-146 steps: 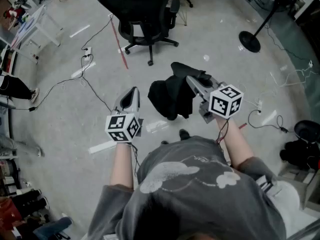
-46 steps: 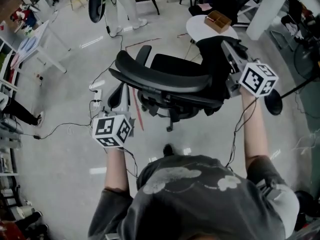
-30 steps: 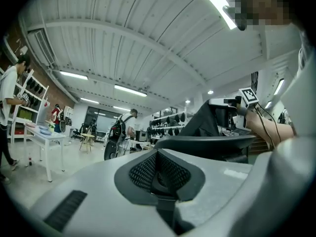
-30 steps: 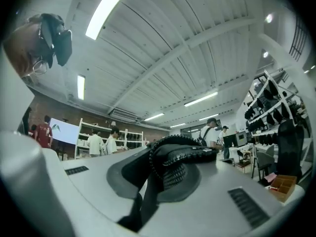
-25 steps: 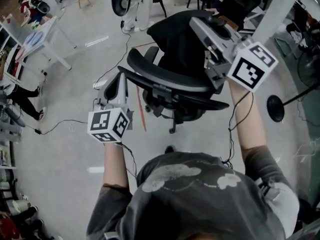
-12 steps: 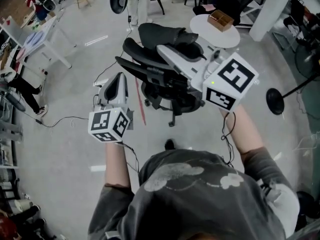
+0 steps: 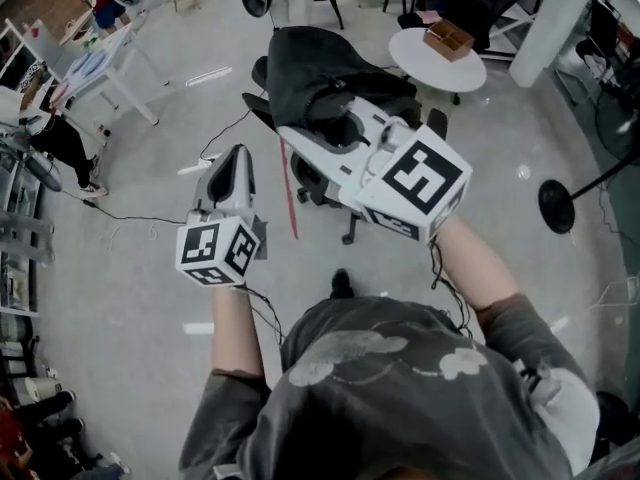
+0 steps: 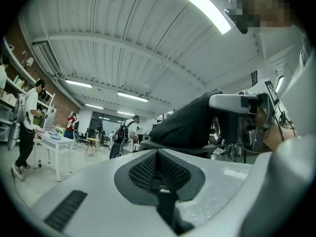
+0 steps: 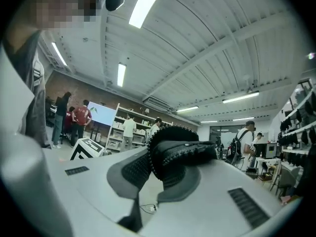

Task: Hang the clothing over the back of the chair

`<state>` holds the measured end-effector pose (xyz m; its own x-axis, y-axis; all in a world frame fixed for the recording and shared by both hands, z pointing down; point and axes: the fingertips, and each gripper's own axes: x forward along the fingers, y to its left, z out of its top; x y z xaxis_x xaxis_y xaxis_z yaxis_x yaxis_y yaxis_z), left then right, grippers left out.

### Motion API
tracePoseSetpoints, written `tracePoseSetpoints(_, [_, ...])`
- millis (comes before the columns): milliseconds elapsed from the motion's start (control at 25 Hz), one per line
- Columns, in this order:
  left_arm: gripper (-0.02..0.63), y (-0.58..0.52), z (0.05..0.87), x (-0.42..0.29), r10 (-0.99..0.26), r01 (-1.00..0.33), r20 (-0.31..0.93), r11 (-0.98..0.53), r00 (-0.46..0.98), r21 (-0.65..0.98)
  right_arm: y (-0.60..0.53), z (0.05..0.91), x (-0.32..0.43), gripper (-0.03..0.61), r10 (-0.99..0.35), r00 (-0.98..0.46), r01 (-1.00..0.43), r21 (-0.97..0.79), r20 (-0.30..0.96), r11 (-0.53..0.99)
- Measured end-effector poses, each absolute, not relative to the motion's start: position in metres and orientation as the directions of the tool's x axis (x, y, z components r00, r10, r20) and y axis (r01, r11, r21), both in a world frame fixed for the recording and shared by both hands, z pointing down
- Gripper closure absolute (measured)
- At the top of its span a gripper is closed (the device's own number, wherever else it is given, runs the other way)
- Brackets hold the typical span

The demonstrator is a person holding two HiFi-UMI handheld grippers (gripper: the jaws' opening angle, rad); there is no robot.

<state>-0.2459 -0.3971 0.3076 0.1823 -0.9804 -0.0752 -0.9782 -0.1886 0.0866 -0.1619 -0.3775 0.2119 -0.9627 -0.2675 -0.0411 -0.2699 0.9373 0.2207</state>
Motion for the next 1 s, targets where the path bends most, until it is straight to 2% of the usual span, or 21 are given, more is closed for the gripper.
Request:
tracePoseSetpoints(520, [0.611,-0.289,0.307,-0.229,-0.995,-0.994,-0.073,-0.07,0.064,0.079,-0.274,0.24,-0.155,0.564,-0.179,-0.984,-0.175,0.212,-0.003,0.961])
tracePoseSetpoints(1000, [0.611,-0.205,0.339,-0.21,-1.0,-0.995,0.013,0.029,-0.028,0.1,-0.192,0.302,-0.138,0.566,-0.101,-0.991,-0.084,0.191,0.082,0.978])
